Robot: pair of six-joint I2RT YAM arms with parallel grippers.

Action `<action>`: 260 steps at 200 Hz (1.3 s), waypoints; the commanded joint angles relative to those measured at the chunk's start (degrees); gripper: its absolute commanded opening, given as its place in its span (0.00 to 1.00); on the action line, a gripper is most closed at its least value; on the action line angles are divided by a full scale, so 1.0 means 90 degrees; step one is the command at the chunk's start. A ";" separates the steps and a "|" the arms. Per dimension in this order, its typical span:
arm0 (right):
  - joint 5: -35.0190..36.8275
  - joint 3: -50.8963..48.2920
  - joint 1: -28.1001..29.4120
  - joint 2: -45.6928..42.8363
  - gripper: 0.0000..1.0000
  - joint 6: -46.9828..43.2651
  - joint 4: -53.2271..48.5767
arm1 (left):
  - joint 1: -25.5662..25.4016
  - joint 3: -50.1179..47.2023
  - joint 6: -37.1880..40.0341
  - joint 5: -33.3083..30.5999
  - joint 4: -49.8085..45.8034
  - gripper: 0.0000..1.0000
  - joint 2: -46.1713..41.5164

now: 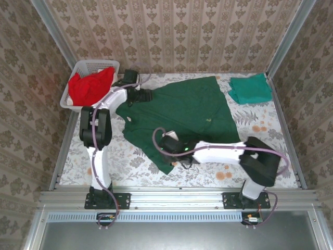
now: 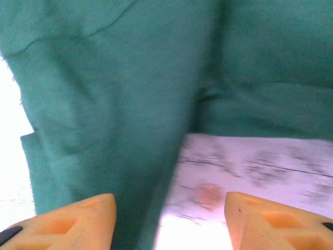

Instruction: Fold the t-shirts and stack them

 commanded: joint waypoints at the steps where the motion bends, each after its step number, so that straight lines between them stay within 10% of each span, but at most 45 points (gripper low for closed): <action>1: 0.0429 0.0919 0.0370 0.0735 0.57 0.0096 -0.0822 | -0.0010 0.0109 0.0086 0.0114 -0.0073 0.89 0.0479; 87: 0.1065 0.1951 0.1158 0.0891 0.00 -0.0208 -0.1841 | 0.0019 0.0710 0.0017 0.0335 -0.0263 0.87 0.1408; 133: 0.0940 0.1770 0.1155 0.0646 0.03 -0.0445 -0.1704 | 0.0068 0.0795 0.0020 0.0437 -0.0296 0.87 0.1475; 164: 0.0964 0.1677 0.0974 0.1007 0.41 -0.0362 -0.1668 | 0.0068 0.0762 0.0020 0.0484 -0.0270 0.87 0.1494; 187: 0.0754 0.1495 0.0928 0.1095 0.47 -0.0311 -0.1517 | 0.0073 0.0747 0.0048 0.0506 -0.0261 0.88 0.1494; 217: 0.0501 0.1463 0.0947 0.1209 0.42 -0.0299 -0.1508 | 0.0077 0.0794 0.0031 0.0539 -0.0255 0.88 0.1524; 260: 0.0643 0.1692 0.1190 0.0877 0.05 -0.0372 -0.1738 | 0.0077 0.0860 -0.0010 0.0651 -0.0226 0.88 0.1595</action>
